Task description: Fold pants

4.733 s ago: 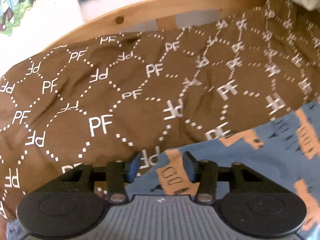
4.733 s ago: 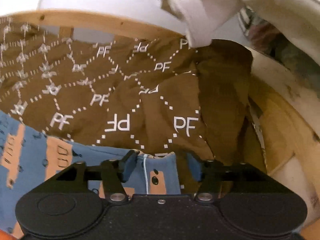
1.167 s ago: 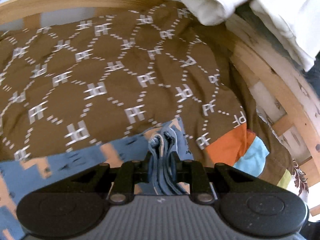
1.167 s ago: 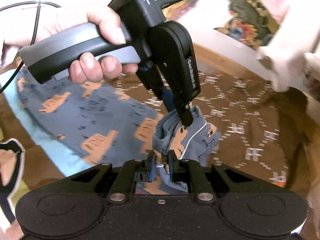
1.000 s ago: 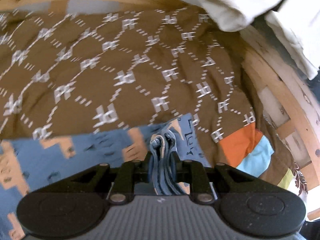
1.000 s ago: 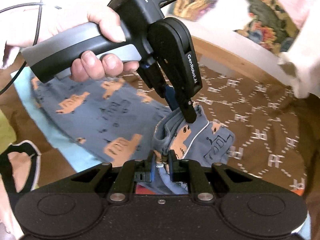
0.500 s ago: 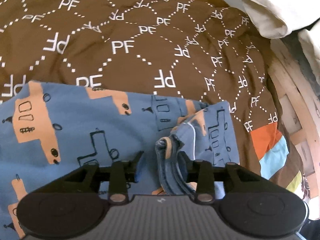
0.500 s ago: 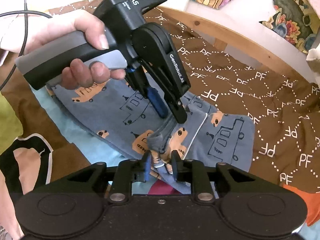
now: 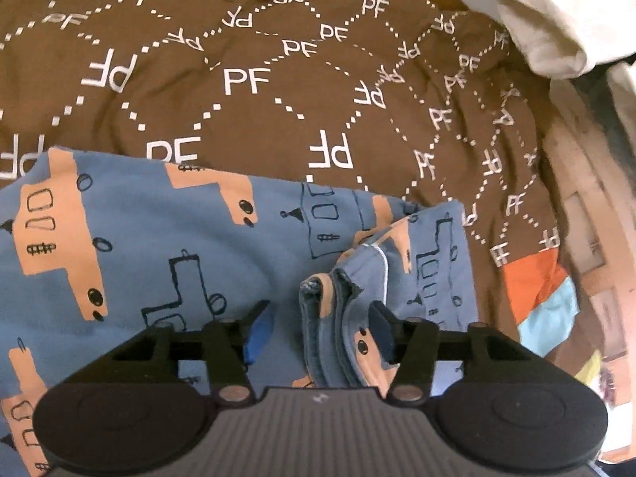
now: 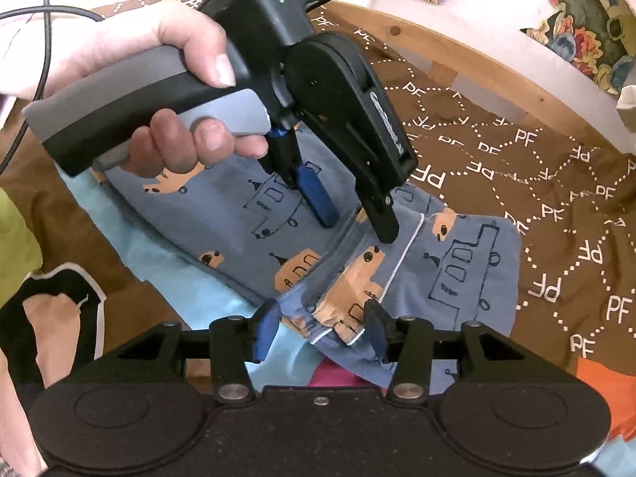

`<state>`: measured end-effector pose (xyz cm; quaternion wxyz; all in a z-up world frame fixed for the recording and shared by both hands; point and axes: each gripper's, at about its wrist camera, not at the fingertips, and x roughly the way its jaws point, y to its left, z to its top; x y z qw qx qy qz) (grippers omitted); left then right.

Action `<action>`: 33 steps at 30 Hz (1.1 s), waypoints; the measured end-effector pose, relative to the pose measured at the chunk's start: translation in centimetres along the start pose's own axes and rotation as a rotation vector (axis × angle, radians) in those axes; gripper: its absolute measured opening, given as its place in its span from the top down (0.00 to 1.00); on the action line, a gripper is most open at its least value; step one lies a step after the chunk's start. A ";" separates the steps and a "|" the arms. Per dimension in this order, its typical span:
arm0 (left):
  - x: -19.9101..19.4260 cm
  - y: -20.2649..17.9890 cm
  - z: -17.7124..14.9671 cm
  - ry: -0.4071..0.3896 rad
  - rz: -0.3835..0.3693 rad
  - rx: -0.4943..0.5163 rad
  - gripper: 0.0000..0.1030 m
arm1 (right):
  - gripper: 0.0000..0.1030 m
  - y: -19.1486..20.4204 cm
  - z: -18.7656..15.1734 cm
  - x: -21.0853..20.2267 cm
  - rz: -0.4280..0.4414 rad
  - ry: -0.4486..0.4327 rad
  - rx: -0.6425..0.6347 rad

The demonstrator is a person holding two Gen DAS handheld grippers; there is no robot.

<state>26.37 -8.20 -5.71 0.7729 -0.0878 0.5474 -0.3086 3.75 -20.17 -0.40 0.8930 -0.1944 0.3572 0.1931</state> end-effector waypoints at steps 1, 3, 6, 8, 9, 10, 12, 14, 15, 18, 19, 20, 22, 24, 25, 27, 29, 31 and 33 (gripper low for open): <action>0.1 -0.3 0.0 0.005 0.018 0.010 0.58 | 0.52 0.0 0.1 0.1 0.003 0.000 0.007; 0.1 -0.5 0.1 0.014 0.022 0.013 0.65 | 0.52 0.0 0.3 0.2 0.012 -0.004 0.015; 0.2 -0.6 0.0 0.020 0.017 0.003 0.74 | 0.56 0.4 0.4 0.2 0.009 -0.003 -0.007; 0.2 -0.7 0.0 0.019 0.024 -0.001 0.77 | 0.62 0.5 0.4 0.5 -0.005 0.013 -0.010; 0.2 -0.6 0.0 0.019 0.025 -0.004 0.78 | 0.64 0.4 0.3 0.6 -0.008 0.020 -0.005; 0.2 -0.6 0.0 0.021 0.024 -0.007 0.79 | 0.65 0.4 0.3 0.7 -0.006 0.023 0.003; 0.1 -0.5 0.0 0.022 0.022 -0.012 0.82 | 0.71 0.3 0.3 0.7 -0.003 0.023 0.008; 0.0 -0.5 0.0 0.017 0.024 -0.025 0.85 | 0.78 0.3 0.2 0.7 0.001 0.021 0.000; -0.1 -0.5 0.0 0.018 0.019 -0.029 0.87 | 0.82 0.2 0.2 0.7 0.000 0.021 0.001; -0.5 -0.6 -0.2 0.012 0.012 -0.030 0.88 | 0.84 -0.2 0.2 0.9 0.012 0.027 0.036; -0.6 -0.6 -0.2 0.009 0.013 -0.032 0.89 | 0.84 -0.4 0.2 0.9 0.016 0.027 0.051; -0.8 -0.5 -0.3 0.009 0.011 -0.032 0.89 | 0.85 -0.5 0.3 0.8 0.019 0.028 0.063; -1.1 -0.6 -0.4 0.003 0.014 -0.031 0.89 | 0.85 -0.6 0.3 0.7 0.024 0.027 0.076; -1.5 -0.7 -0.5 -0.004 0.014 -0.028 0.90 | 0.85 -0.7 0.4 0.5 0.028 0.023 0.084; -1.7 -0.8 -0.5 -0.007 0.009 -0.021 0.91 | 0.85 -0.8 0.4 0.4 0.030 0.021 0.089; -2.1 -1.1 -0.6 -0.017 0.006 0.000 0.91 | 0.85 -1.0 0.4 0.1 0.036 0.016 0.096; -2.8 -1.1 -0.6 -0.026 -0.003 0.018 0.91 | 0.85 -1.1 0.4 -0.1 0.044 0.010 0.103; -3.6 -0.9 -0.7 -0.034 -0.009 0.025 0.91 | 0.85 -1.0 0.5 -0.4 0.055 0.002 0.103; -4.1 -0.5 -0.8 -0.036 -0.004 0.023 0.91 | 0.85 -1.0 0.6 -0.6 0.066 -0.008 0.096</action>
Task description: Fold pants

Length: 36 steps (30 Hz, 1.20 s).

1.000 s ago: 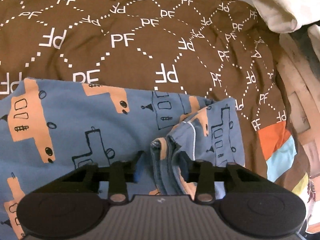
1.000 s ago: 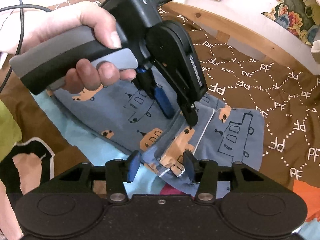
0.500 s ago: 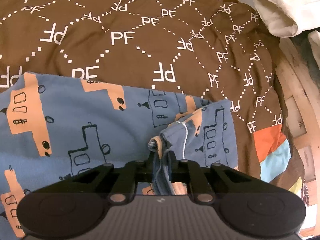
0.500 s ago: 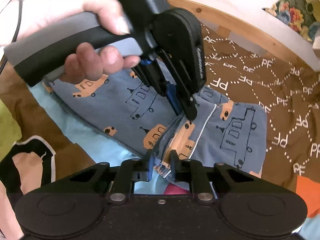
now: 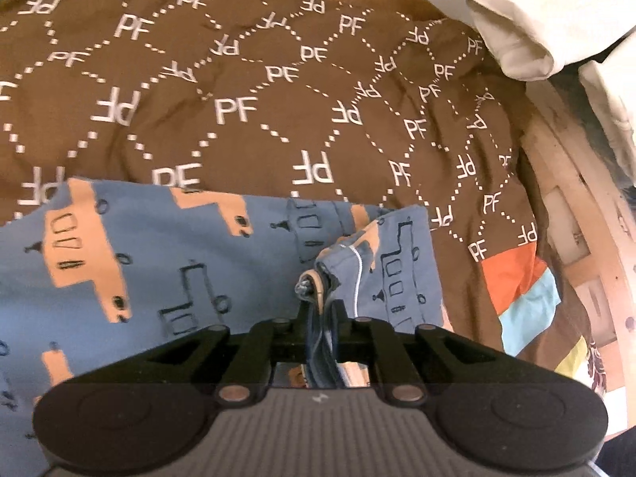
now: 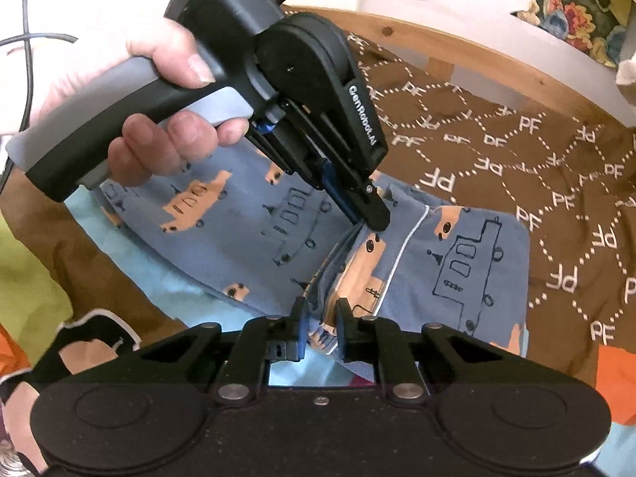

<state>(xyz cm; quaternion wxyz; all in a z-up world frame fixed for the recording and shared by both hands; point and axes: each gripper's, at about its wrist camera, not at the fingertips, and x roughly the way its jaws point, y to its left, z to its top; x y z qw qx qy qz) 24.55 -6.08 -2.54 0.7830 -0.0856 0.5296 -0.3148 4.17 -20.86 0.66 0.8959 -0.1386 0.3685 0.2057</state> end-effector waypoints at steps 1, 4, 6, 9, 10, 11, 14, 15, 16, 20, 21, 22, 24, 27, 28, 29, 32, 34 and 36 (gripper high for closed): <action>-0.3 0.3 -0.1 -0.001 0.002 -0.002 0.91 | 0.85 0.0 0.1 0.0 0.009 -0.003 -0.002; -1.0 1.3 -0.4 -0.009 0.011 -0.008 0.91 | 0.85 0.7 0.6 0.3 0.035 -0.011 -0.014; -1.5 1.9 -0.6 -0.013 0.015 -0.013 0.91 | 0.85 1.1 0.9 0.6 0.052 -0.014 -0.021; -2.3 3.0 -1.1 -0.020 0.023 -0.009 0.91 | 0.85 1.7 1.4 1.0 0.080 -0.014 -0.032; -2.7 3.4 -1.3 -0.020 0.032 -0.009 0.91 | 0.85 1.9 1.6 1.1 0.090 -0.016 -0.034; -2.9 3.7 -1.4 -0.018 0.039 -0.014 0.91 | 0.85 2.2 1.8 1.2 0.099 -0.017 -0.039; -3.6 5.1 -1.8 -0.018 0.043 -0.050 0.91 | 0.85 3.0 2.3 1.4 0.126 -0.024 -0.057; -3.8 5.4 -1.9 -0.019 0.046 -0.057 0.91 | 0.86 3.3 2.4 1.5 0.133 -0.025 -0.060; -4.0 5.7 -1.9 -0.019 0.050 -0.061 0.91 | 0.86 3.5 2.5 1.6 0.142 -0.026 -0.062; -4.7 6.4 -1.9 -0.017 0.063 -0.064 0.91 | 0.85 4.3 3.1 2.0 0.169 -0.028 -0.073; -4.9 6.6 -1.9 -0.017 0.066 -0.061 0.91 | 0.86 4.5 3.2 2.1 0.174 -0.030 -0.076; -5.0 6.6 -1.9 -0.017 0.073 -0.058 0.91 | 0.86 4.6 3.3 2.1 0.179 -0.032 -0.079; -5.3 6.8 -1.9 -0.016 0.080 -0.055 0.91 | 0.86 4.9 3.5 2.3 0.189 -0.033 -0.083; -5.4 7.3 -2.0 -0.009 0.089 -0.058 0.91 | 0.86 5.4 3.6 2.5 0.200 -0.031 -0.093; -5.4 7.5 -2.1 -0.007 0.092 -0.060 0.91 | 0.86 5.5 3.7 2.7 0.204 -0.030 -0.098; -5.3 7.6 -2.1 -0.004 0.096 -0.059 0.91 | 0.85 5.7 3.7 2.8 0.206 -0.031 -0.104; -5.0 7.8 -2.1 0.001 0.108 -0.053 0.91 | 0.85 5.9 3.9 3.2 0.213 -0.029 -0.111; -4.9 7.9 -2.1 0.008 0.108 -0.048 0.91 | 0.85 5.9 3.9 3.4 0.215 -0.027 -0.112; -4.9 7.8 -2.1 0.015 0.105 -0.038 0.90 | 0.81 5.9 3.9 3.5 0.214 -0.022 -0.107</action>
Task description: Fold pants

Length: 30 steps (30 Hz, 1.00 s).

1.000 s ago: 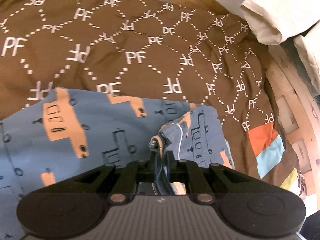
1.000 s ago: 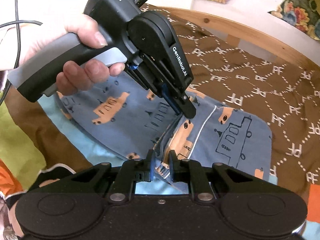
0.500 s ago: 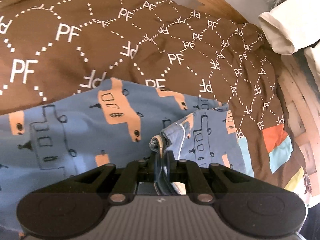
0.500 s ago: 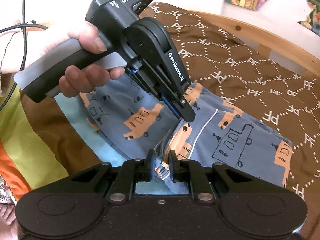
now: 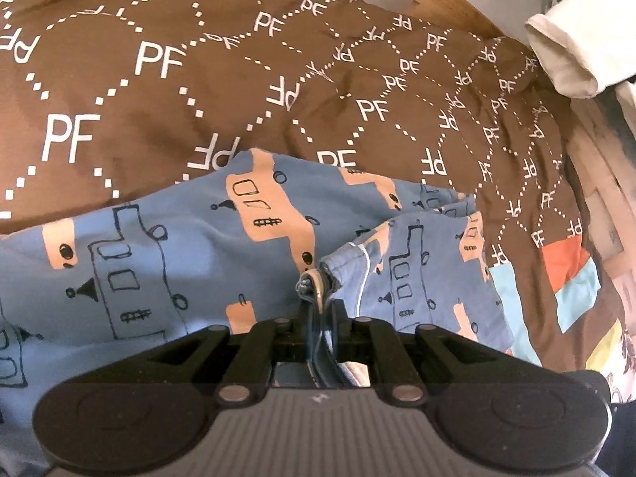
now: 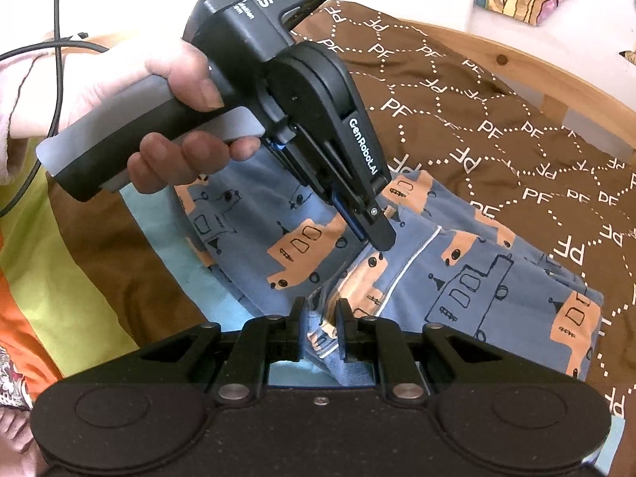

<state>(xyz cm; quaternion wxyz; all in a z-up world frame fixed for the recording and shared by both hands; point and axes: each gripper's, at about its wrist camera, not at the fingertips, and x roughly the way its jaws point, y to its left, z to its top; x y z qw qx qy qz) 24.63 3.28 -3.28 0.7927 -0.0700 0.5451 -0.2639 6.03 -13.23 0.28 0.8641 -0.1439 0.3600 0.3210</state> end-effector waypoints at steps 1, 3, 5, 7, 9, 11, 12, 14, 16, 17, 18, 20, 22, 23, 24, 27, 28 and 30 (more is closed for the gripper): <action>0.0 -0.1 0.0 0.002 0.001 0.005 0.90 | 0.76 -0.1 -0.1 -0.1 0.004 0.001 0.004; -0.2 -0.1 -0.2 0.009 0.002 0.010 0.87 | 0.58 -0.3 -0.2 -0.3 0.014 -0.003 0.025; -0.4 -0.1 -0.4 0.013 0.010 0.005 0.85 | 0.40 -0.5 -0.5 -0.8 0.018 -0.018 0.041; -0.8 0.0 -0.7 0.006 0.007 -0.005 0.78 | 0.23 -0.7 -0.7 -1.4 0.014 -0.038 0.052; -1.4 0.2 -1.0 -0.015 0.004 -0.017 0.61 | 0.13 -1.0 -1.0 -2.2 0.013 -0.061 0.065; -2.2 0.2 -1.5 -0.053 0.013 -0.026 0.44 | 0.07 -1.6 -1.4 -3.0 0.007 -0.086 0.087; -2.7 0.1 -1.7 -0.074 0.021 -0.026 0.34 | 0.03 -1.9 -1.6 -3.5 -0.004 -0.101 0.106; -3.9 -0.2 -2.2 -0.132 0.049 -0.027 0.20 | 0.01 -2.6 -2.0 -4.4 -0.031 -0.140 0.155; -5.0 -0.4 -2.8 -0.199 0.085 -0.051 0.05 | 0.01 -3.4 -2.2 -5.1 -0.041 -0.170 0.207; -5.6 -0.5 -3.1 -0.232 0.100 -0.065 0.03 | 0.01 -3.7 -2.3 -5.3 -0.049 -0.181 0.232; -6.1 -0.6 -3.5 -0.261 0.109 -0.075 0.02 | 0.01 -4.0 -2.4 -5.6 -0.063 -0.188 0.251; -6.9 -0.7 -4.3 -0.300 0.133 -0.094 0.00 | 0.01 -4.5 -2.4 -5.8 -0.106 -0.191 0.267; -7.7 -0.8 -5.3 -0.339 0.178 -0.108 0.00 | 0.01 -4.7 -2.4 -6.0 -0.155 -0.185 0.259; -7.9 -0.9 -5.8 -0.352 0.205 -0.115 0.00 | 0.01 -5.0 -2.4 -6.0 -0.181 -0.176 0.252; -8.3 -0.9 -6.4 -0.367 0.236 -0.122 0.00 | 0.01 -5.2 -2.6 -5.8 -0.200 -0.165 0.248; -9.7 -0.8 -8.3 -0.414 0.311 -0.133 0.00 | 0.01 -6.2 -2.8 -5.7 -0.221 -0.142 0.246; -10.3 -0.7 -9.1 -0.434 0.339 -0.132 0.00 | 0.01 -6.5 -2.8 -5.7 -0.220 -0.140 0.242; -11.5 -0.4 -10.6 -0.462 0.409 -0.141 0.00 | 0.01 -6.7 -2.6 -5.4 -0.217 -0.132 0.214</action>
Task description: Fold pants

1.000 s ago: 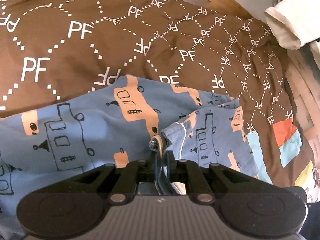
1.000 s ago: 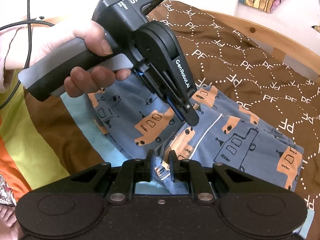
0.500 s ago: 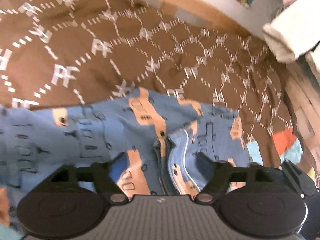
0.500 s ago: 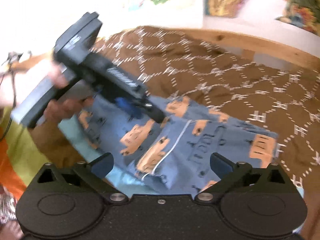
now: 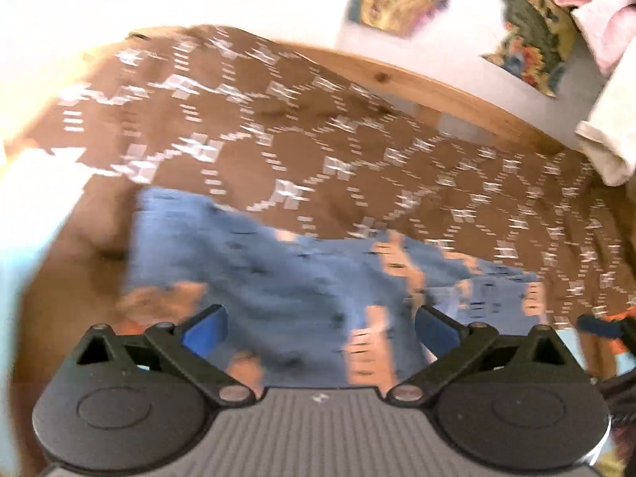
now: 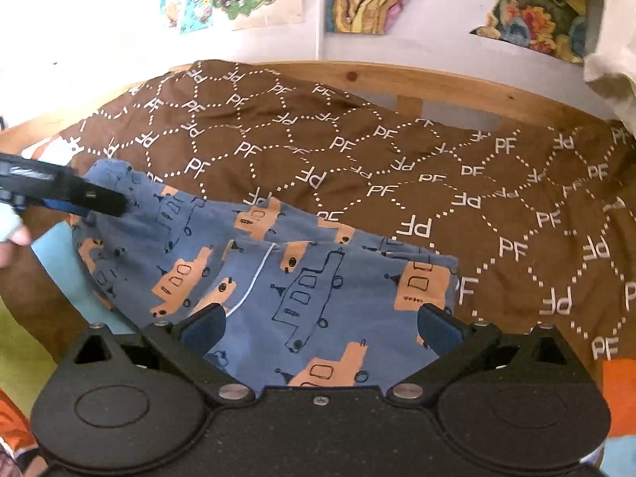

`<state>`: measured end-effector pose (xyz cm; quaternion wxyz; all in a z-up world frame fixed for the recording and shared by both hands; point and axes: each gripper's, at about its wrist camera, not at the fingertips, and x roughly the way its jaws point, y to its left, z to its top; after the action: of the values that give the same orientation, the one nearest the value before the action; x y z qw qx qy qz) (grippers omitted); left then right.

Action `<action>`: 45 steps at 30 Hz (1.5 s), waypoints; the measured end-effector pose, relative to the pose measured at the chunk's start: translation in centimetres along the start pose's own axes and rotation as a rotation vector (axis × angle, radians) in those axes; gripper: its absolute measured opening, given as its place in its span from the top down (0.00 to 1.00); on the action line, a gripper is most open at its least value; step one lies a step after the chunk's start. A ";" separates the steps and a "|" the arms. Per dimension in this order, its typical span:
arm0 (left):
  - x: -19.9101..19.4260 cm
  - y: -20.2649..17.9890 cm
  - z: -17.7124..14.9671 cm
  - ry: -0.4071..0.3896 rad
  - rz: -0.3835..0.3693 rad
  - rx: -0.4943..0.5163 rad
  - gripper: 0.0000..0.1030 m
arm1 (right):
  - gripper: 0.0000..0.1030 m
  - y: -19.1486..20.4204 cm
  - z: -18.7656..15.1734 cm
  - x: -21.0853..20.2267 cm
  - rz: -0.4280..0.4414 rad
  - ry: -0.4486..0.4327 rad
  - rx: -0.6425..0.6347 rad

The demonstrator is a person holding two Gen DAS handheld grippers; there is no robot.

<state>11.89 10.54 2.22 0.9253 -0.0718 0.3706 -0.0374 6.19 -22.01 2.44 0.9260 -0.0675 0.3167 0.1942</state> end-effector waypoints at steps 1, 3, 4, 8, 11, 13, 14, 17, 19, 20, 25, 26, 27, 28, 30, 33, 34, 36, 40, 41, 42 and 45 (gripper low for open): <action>-0.5 0.5 -0.3 -0.012 0.036 -0.006 0.00 | 0.01 0.1 0.1 0.2 0.001 0.000 -0.018; -1.4 1.5 -0.9 -0.033 0.106 -0.028 0.00 | 0.01 0.4 0.5 0.8 0.004 0.001 -0.062; -1.7 2.0 -1.1 -0.042 0.137 -0.041 0.00 | 0.01 0.6 0.6 1.0 0.006 0.001 -0.080; -1.9 4.3 -1.5 -0.024 0.226 -0.107 0.00 | 0.01 1.2 1.5 2.4 0.034 0.014 -0.134; -1.6 5.0 -1.4 -0.049 0.202 -0.126 0.00 | 0.01 1.7 2.1 3.3 0.072 0.023 -0.172; -1.2 5.0 -1.1 -0.067 0.179 -0.097 0.00 | 0.01 2.0 2.3 3.8 0.095 0.030 -0.202; -0.9 5.0 -0.8 -0.074 0.172 -0.077 0.00 | 0.01 2.2 2.4 4.0 0.106 0.029 -0.219; 0.0 5.6 -0.1 -0.083 0.129 -0.060 0.01 | 0.01 2.4 2.5 4.3 0.140 0.024 -0.243; 0.3 6.5 0.3 -0.079 0.101 -0.109 0.03 | 0.01 2.3 2.6 4.5 0.158 0.031 -0.244; 0.4 7.1 0.5 -0.080 0.089 -0.147 0.06 | 0.01 2.4 2.7 4.6 0.172 0.034 -0.248; 1.5 9.1 1.9 -0.054 0.087 -0.290 0.30 | 0.01 2.8 3.3 4.8 0.205 0.033 -0.285; 1.9 9.2 2.2 -0.037 0.079 -0.292 0.38 | 0.01 3.0 3.3 4.9 0.208 0.034 -0.291; 2.2 9.3 2.5 -0.020 0.067 -0.297 0.50 | 0.01 3.2 3.4 5.0 0.211 0.035 -0.296; 2.7 9.5 2.6 0.007 0.048 -0.317 0.57 | 0.01 3.4 3.4 5.1 0.216 0.035 -0.300; 3.2 9.9 2.7 0.039 0.047 -0.380 0.73 | 0.01 3.8 3.5 5.3 0.224 0.036 -0.308; 3.2 10.0 2.7 0.042 0.038 -0.425 0.83 | 0.01 4.7 3.3 6.3 0.199 0.065 -0.343; 3.0 9.6 2.8 0.040 0.049 -0.410 0.84 | 0.01 5.0 3.1 6.8 0.175 0.084 -0.361; 2.6 8.5 3.1 0.033 0.072 -0.361 0.85 | 0.01 5.3 2.7 7.7 0.150 0.106 -0.375; 1.0 6.1 3.8 -0.007 0.058 -0.287 0.86 | 0.01 4.7 2.9 7.7 0.148 0.093 -0.335; 0.6 5.4 4.0 -0.014 0.044 -0.267 0.86 | 0.01 4.5 2.9 7.4 0.150 0.084 -0.319; 0.1 4.7 4.1 -0.018 0.032 -0.244 0.86 | 0.01 4.2 3.0 7.2 0.149 0.079 -0.310; -0.9 2.1 4.6 -0.038 0.003 -0.160 0.86 | 0.01 3.3 2.7 6.2 0.122 0.067 -0.289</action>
<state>14.44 13.17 5.78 0.9234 -0.1458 0.3550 -0.0049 10.83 -16.37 0.79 0.8820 -0.1871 0.3197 0.2914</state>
